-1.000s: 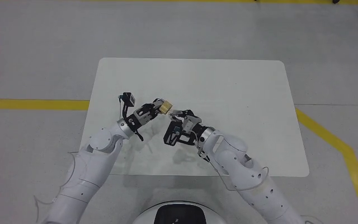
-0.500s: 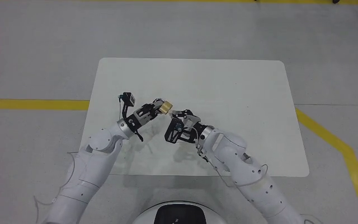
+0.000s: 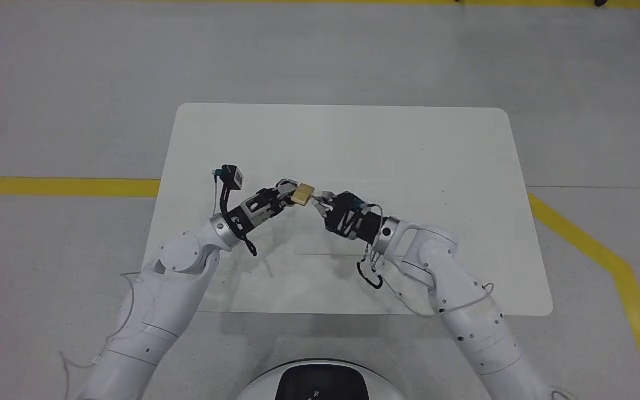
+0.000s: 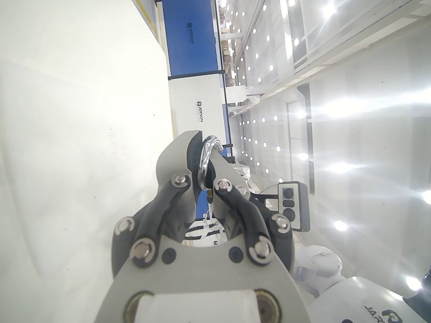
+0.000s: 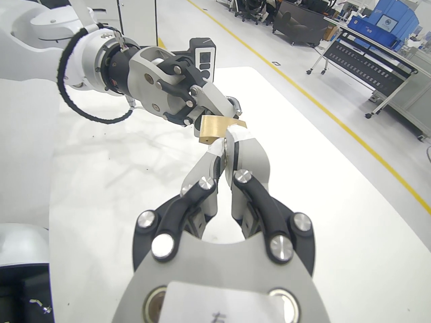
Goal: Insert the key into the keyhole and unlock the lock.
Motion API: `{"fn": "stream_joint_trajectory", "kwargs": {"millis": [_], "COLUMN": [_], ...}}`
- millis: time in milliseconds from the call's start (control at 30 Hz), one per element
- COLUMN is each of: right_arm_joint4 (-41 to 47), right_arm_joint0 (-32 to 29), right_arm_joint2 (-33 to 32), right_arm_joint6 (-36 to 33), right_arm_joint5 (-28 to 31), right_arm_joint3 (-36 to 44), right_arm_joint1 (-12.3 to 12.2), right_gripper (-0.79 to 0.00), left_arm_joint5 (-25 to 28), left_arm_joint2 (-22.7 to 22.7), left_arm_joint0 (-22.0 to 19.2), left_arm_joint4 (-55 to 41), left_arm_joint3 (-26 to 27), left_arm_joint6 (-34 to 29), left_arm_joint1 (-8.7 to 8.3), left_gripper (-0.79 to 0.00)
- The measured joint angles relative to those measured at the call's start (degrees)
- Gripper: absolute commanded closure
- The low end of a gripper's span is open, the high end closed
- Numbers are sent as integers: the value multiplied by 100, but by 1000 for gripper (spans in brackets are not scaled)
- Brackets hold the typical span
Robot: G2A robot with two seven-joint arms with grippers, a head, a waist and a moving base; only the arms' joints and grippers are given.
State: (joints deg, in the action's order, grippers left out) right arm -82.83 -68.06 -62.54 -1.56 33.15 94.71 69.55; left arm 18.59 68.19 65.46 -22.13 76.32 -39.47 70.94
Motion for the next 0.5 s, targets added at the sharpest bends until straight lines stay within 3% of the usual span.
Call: {"fn": "stream_joint_trajectory", "kwargs": {"millis": [500], "right_arm_joint4": [287], "right_arm_joint0": [-72], "right_arm_joint2": [-223], "right_arm_joint6": [3], "right_arm_joint5": [113], "right_arm_joint3": [-62], "right_arm_joint1": [-49], "right_gripper": [0], "left_arm_joint5": [131], "left_arm_joint2": [61], "left_arm_joint0": [22], "left_arm_joint4": [83], "left_arm_joint3": [21], "left_arm_joint6": [23], "left_arm_joint1": [-7], "left_gripper": [0]}}
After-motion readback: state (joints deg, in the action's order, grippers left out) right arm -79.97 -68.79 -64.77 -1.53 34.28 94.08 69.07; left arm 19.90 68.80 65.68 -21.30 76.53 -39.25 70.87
